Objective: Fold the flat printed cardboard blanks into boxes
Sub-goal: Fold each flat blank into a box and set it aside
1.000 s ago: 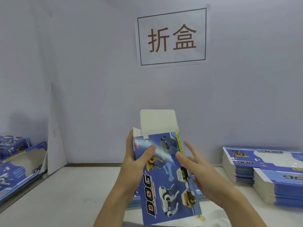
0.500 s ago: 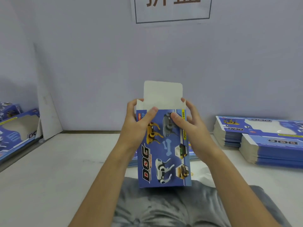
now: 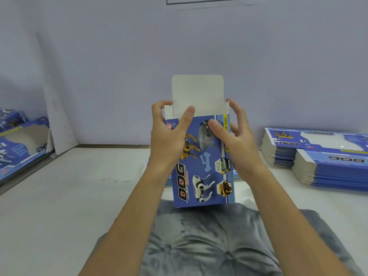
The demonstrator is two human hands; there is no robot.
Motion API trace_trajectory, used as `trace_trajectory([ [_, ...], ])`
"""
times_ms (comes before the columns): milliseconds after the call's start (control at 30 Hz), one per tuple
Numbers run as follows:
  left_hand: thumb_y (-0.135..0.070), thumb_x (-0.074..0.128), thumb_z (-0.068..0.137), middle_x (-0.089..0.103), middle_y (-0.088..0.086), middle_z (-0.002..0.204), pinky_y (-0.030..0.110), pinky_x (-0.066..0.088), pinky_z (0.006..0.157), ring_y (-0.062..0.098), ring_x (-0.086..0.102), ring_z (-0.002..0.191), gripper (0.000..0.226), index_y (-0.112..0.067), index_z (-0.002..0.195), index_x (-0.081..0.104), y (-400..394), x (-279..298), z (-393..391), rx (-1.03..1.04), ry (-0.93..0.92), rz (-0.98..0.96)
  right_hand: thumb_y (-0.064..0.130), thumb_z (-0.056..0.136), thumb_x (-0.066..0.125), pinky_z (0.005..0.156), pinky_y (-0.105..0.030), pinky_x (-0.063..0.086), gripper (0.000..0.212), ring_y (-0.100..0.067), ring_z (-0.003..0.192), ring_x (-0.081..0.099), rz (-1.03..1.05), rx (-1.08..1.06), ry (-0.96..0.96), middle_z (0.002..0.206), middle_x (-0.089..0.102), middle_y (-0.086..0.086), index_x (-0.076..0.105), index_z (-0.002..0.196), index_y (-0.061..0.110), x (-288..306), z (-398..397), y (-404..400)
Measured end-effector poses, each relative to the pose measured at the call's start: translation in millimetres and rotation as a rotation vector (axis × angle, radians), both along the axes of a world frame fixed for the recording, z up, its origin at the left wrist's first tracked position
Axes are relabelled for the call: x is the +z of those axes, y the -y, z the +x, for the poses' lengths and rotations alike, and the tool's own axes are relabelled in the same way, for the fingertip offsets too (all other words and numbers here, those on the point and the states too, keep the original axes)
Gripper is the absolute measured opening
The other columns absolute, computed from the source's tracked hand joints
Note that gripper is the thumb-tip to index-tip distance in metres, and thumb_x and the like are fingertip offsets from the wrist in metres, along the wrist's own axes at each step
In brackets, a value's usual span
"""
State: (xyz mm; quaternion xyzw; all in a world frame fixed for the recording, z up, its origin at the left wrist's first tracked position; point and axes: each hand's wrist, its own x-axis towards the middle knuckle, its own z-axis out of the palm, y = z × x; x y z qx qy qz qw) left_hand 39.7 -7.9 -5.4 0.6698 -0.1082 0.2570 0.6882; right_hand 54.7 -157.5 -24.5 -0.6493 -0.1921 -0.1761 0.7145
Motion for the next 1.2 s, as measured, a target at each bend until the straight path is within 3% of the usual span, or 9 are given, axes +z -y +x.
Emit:
trace_trajectory([
  [167,-0.050,0.063,0.090,0.068,0.022,0.086,0.048,0.058,0.064,0.037,0.070,0.070,0.032,-0.023,0.103,0.051,3,-1,0,0.085,0.038,0.069,0.024,0.093,0.068,0.074,-0.037,0.061,0.044,-0.021,0.095,0.074,0.022,0.088,-0.010,0.110,0.074,-0.004,0.054,0.134,0.027,2,0,3],
  [300,-0.053,0.049,0.099,0.065,0.024,0.087,0.054,0.053,0.079,0.044,0.065,0.083,0.042,-0.017,0.076,0.052,3,-2,1,0.145,-0.029,0.041,0.029,0.085,0.066,0.070,-0.037,0.059,0.026,-0.023,0.085,0.073,-0.027,0.081,-0.015,0.096,0.072,-0.007,0.064,0.110,0.023,1,0,1],
  [433,-0.028,0.044,0.104,0.061,0.006,0.081,0.039,0.048,0.067,0.026,0.062,0.080,0.033,-0.014,0.075,0.052,-3,-3,5,0.100,-0.023,-0.035,0.049,0.091,0.048,0.062,-0.018,0.052,0.042,-0.001,0.073,0.066,-0.054,0.042,0.007,0.084,0.060,0.001,0.061,0.112,0.014,7,-2,-8],
  [500,-0.013,0.042,0.100,0.054,0.002,0.075,0.031,0.045,0.056,0.021,0.061,0.071,0.021,-0.014,0.082,0.052,-5,-3,6,0.050,-0.024,-0.036,0.050,0.095,0.044,0.057,-0.013,0.047,0.039,0.006,0.060,0.058,-0.045,-0.042,-0.008,0.067,0.055,0.019,0.063,0.106,0.018,9,2,-10],
  [600,-0.012,0.040,0.099,0.056,0.016,0.086,0.027,0.050,0.050,0.020,0.065,0.066,0.019,-0.029,0.104,0.048,-4,-1,3,-0.066,-0.086,-0.095,0.027,0.097,0.049,0.049,-0.013,0.043,0.016,0.003,0.051,0.053,-0.004,-0.086,-0.043,0.053,0.052,0.020,0.059,0.106,0.018,9,6,-7],
  [733,-0.030,0.043,0.086,0.056,0.030,0.112,0.058,0.056,0.080,0.045,0.064,0.087,0.055,-0.045,0.137,0.031,-1,1,2,-0.099,-0.124,-0.055,0.019,0.089,0.047,0.052,-0.025,0.048,0.043,-0.012,0.054,0.055,0.099,-0.056,-0.122,0.059,0.053,0.002,0.048,0.130,0.030,9,4,-4],
  [833,-0.026,0.044,0.092,0.060,0.011,0.102,0.043,0.060,0.073,0.026,0.069,0.079,0.055,-0.042,0.144,0.033,2,-3,5,-0.116,-0.102,-0.038,0.017,0.091,0.045,0.074,-0.047,0.058,0.039,-0.032,0.084,0.071,0.068,0.031,-0.099,0.091,0.071,-0.013,0.063,0.124,0.029,8,6,-3],
  [1000,-0.025,0.041,0.093,0.058,-0.001,0.080,0.042,0.047,0.066,0.024,0.057,0.074,0.012,-0.023,0.093,0.052,2,-7,7,-0.046,0.014,-0.063,0.026,0.079,0.045,0.055,-0.025,0.046,0.018,-0.016,0.063,0.051,0.097,-0.086,-0.054,0.066,0.050,0.003,0.061,0.075,0.033,4,5,-6],
  [1200,-0.049,0.042,0.083,0.069,-0.001,0.096,0.025,0.054,0.059,0.028,0.071,0.101,0.031,-0.022,0.079,0.057,3,-16,5,-0.024,0.000,-0.205,0.041,0.082,0.038,0.061,-0.028,0.055,0.042,-0.023,0.080,0.072,0.302,-0.013,-0.063,0.087,0.074,-0.004,0.072,0.087,0.016,-10,2,-8],
])
